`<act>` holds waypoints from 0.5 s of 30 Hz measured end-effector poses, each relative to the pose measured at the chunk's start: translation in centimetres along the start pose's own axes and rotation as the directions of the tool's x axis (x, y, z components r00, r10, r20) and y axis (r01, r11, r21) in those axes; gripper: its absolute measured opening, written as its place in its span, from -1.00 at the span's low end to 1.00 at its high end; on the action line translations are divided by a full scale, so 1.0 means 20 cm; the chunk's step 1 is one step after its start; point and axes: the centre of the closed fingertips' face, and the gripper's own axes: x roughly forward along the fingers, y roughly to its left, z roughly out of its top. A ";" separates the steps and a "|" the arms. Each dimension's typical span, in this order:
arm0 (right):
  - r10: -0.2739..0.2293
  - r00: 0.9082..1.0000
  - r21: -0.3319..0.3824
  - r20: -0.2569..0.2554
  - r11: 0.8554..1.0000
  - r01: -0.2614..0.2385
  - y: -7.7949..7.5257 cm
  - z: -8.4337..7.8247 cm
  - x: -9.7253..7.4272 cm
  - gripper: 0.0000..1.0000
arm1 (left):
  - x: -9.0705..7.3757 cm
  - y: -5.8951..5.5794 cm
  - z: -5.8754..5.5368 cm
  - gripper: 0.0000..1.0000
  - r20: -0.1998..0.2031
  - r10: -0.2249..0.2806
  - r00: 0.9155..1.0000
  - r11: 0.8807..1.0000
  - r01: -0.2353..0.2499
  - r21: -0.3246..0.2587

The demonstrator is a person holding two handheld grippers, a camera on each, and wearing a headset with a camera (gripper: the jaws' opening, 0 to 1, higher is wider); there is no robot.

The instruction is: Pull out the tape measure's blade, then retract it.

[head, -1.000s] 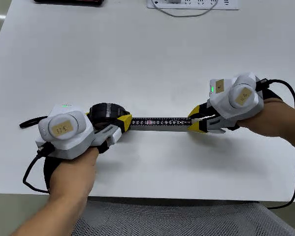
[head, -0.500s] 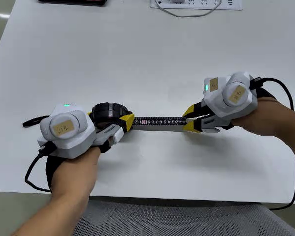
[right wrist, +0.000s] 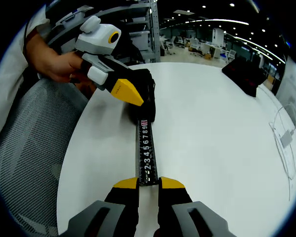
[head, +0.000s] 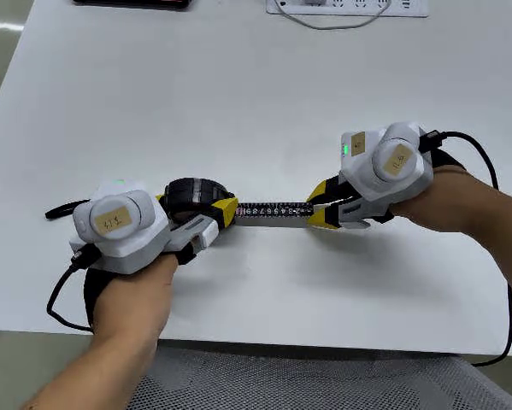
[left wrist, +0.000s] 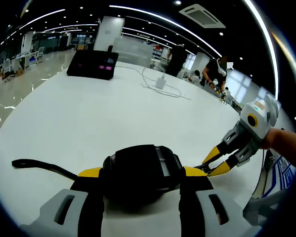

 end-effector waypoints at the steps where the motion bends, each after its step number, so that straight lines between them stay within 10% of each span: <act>1: 0.002 1.000 0.001 0.001 1.000 -0.002 0.00 0.00 0.00 -0.79 | 0.00 0.00 0.00 0.13 0.000 -0.001 1.000 1.000 0.001 0.000; 15: 0.015 1.000 0.001 0.023 1.000 -0.015 0.00 0.08 0.06 -0.79 | 0.00 0.00 0.00 0.12 0.000 -0.007 1.000 1.000 0.007 -0.008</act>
